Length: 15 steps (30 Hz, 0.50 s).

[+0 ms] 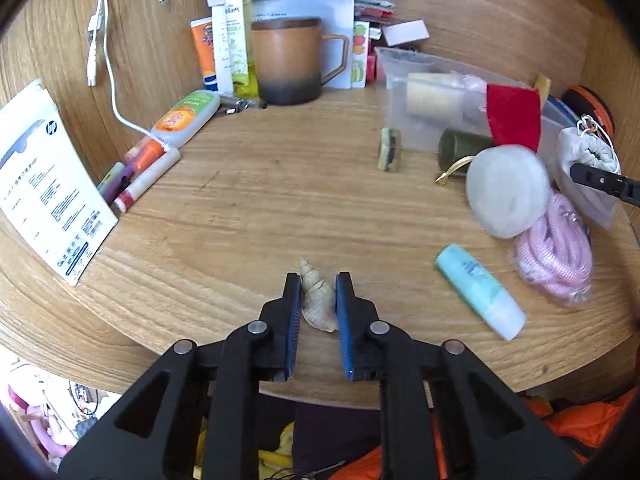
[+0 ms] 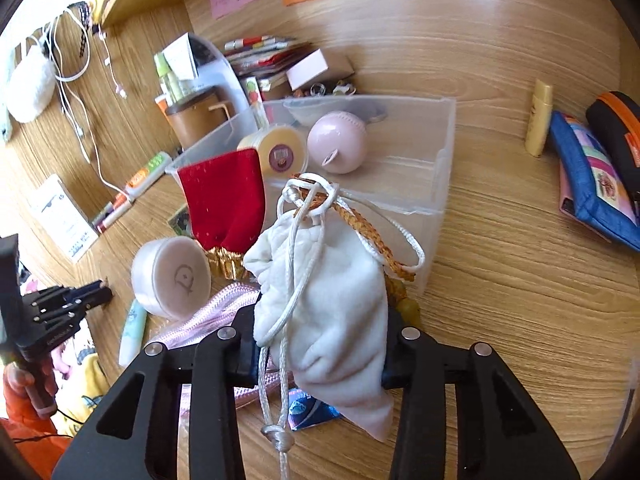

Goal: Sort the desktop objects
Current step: 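Carry the seashell with the left tool while the right tool carries the pouch into the clear box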

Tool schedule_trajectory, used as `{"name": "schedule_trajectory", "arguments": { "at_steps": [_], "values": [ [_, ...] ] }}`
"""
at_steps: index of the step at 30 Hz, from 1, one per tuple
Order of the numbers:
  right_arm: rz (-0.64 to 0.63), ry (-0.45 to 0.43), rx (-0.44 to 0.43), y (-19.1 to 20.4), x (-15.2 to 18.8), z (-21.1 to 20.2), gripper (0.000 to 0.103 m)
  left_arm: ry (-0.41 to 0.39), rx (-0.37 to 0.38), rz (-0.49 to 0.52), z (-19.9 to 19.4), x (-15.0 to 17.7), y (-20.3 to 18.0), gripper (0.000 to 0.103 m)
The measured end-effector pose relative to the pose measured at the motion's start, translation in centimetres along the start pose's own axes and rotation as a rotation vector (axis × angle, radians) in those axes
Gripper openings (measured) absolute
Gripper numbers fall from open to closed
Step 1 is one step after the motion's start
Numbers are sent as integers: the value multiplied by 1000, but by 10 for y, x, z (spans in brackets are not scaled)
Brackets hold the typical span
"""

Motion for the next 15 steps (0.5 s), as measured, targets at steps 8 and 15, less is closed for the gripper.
{"name": "schedule_trajectory", "arguments": {
  "at_steps": [8, 15],
  "values": [
    [37, -47, 15, -7, -4, -21, 36, -53, 120, -56, -11, -25, -12, 16],
    [61, -81, 43, -11, -8, -38, 36, -90, 268, -32, -18, -57, -41, 16]
  ]
}}
Point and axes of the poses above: each gripper's, at about its wrist camera, not at the fingertips, and z roughly the way its jaws point, y to its left, x to its underside, the point moved 1 cm from there along z, roughly the way its jaws point, and after that the axes turned 14 degrees about -z, right-handed, at the moved point
